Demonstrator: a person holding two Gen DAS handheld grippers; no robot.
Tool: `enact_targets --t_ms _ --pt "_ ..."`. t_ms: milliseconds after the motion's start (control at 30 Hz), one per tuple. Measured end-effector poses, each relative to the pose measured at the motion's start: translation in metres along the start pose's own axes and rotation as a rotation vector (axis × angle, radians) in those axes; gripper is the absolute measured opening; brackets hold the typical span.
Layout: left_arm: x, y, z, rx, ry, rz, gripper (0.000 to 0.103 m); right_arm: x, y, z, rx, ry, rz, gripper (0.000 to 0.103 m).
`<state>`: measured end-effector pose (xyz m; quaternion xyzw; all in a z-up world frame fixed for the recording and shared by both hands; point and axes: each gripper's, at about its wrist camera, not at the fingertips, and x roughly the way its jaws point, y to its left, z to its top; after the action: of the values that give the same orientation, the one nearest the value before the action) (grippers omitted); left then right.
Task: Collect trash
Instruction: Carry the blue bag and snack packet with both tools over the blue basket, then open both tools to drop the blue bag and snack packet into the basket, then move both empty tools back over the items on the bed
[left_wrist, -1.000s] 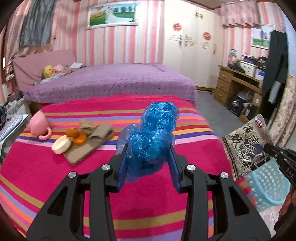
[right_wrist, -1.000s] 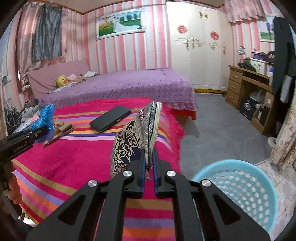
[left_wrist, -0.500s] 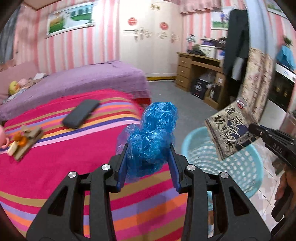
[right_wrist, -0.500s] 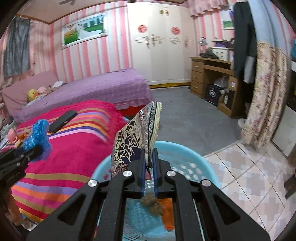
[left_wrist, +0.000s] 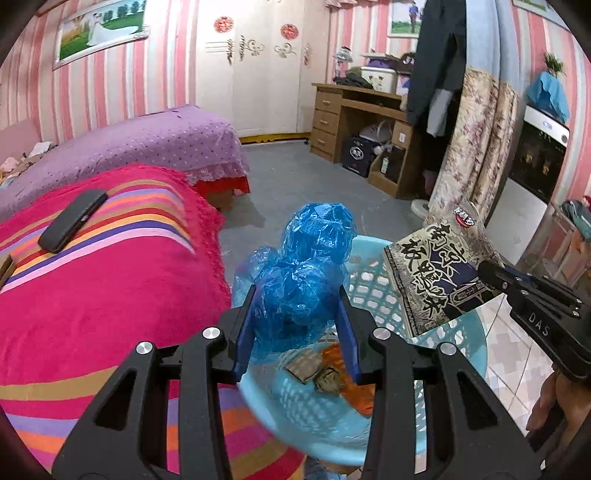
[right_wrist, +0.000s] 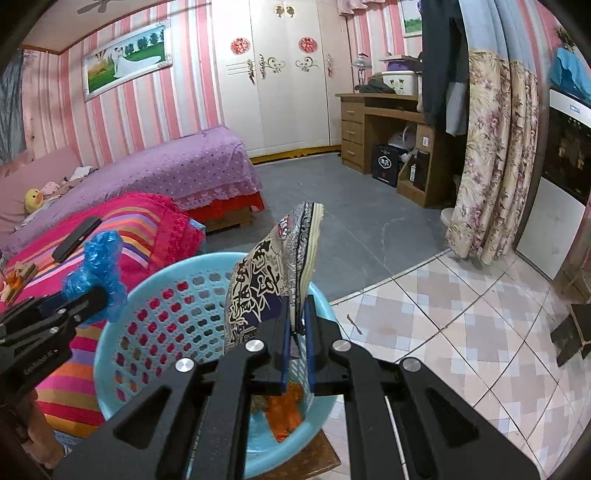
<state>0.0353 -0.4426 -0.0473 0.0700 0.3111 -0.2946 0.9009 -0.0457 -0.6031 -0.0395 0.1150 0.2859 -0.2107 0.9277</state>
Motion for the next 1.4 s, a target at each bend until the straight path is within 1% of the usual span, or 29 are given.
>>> enact_targets --t_ms 67,133,200,233,300,400,500,600,667,733,767,800,867,933,967,1000,1100,1167,1400 --pt "0.005 -0.003 -0.001 0.006 0.008 0.002 0.041 0.000 -0.004 -0.003 0.005 0.003 0.000 0.007" --pt "0.007 -0.004 -0.002 0.003 0.020 0.000 0.050 -0.001 -0.007 -0.004 0.007 0.002 -0.003 0.007" --pt "0.006 -0.003 -0.003 0.001 0.018 0.007 0.065 -0.001 -0.012 -0.004 0.012 -0.002 -0.003 0.007" --pt "0.003 0.000 -0.004 0.006 0.009 0.016 0.068 -0.002 -0.013 -0.005 0.015 -0.003 -0.001 0.007" --pt "-0.002 0.002 -0.005 0.013 -0.001 0.033 0.081 -0.003 -0.013 -0.005 0.013 -0.003 -0.001 0.007" --pt "-0.013 0.007 -0.006 0.026 -0.028 0.061 0.087 -0.004 -0.013 -0.006 0.010 -0.002 0.002 0.007" --pt "-0.021 0.012 -0.006 0.038 -0.047 0.088 0.090 -0.004 -0.013 -0.006 0.013 -0.004 0.003 0.007" --pt "-0.029 0.018 -0.006 0.034 -0.056 0.098 0.092 -0.003 -0.008 -0.005 0.015 -0.003 0.010 0.008" --pt "-0.032 0.020 -0.007 0.033 -0.061 0.101 0.092 0.000 -0.002 -0.005 0.004 0.003 0.012 0.011" --pt "-0.035 0.023 -0.008 0.033 -0.066 0.107 0.092 0.003 0.004 -0.005 -0.008 0.008 0.009 0.012" --pt "-0.036 0.024 -0.008 0.033 -0.068 0.111 0.092 0.005 0.008 -0.005 -0.012 0.013 0.011 0.021" --pt "-0.037 0.026 -0.008 0.033 -0.070 0.114 0.092 0.006 0.011 -0.005 -0.014 0.014 0.012 0.040" --pt "-0.039 0.029 -0.009 0.034 -0.072 0.122 0.092 0.008 0.016 -0.005 -0.024 0.009 0.022 0.058" --pt "-0.041 0.032 -0.009 0.033 -0.073 0.129 0.092 0.009 0.023 -0.004 -0.043 0.010 0.014 0.058" --pt "-0.042 0.034 -0.009 0.032 -0.074 0.134 0.092 0.008 0.025 -0.004 -0.048 0.009 0.013 0.063" --pt "-0.044 0.036 -0.008 0.031 -0.075 0.137 0.092 0.008 0.027 -0.003 -0.048 0.003 0.012 0.076" --pt "-0.051 0.047 -0.007 0.019 -0.083 0.147 0.092 0.002 0.032 0.000 -0.032 -0.033 -0.008 0.091" --pt "-0.056 0.055 -0.007 0.006 -0.087 0.151 0.094 0.000 0.036 0.002 -0.022 -0.047 -0.014 0.095" --pt "-0.072 0.083 -0.005 -0.032 -0.093 0.170 0.096 0.001 0.063 0.005 -0.040 -0.048 -0.004 0.095"
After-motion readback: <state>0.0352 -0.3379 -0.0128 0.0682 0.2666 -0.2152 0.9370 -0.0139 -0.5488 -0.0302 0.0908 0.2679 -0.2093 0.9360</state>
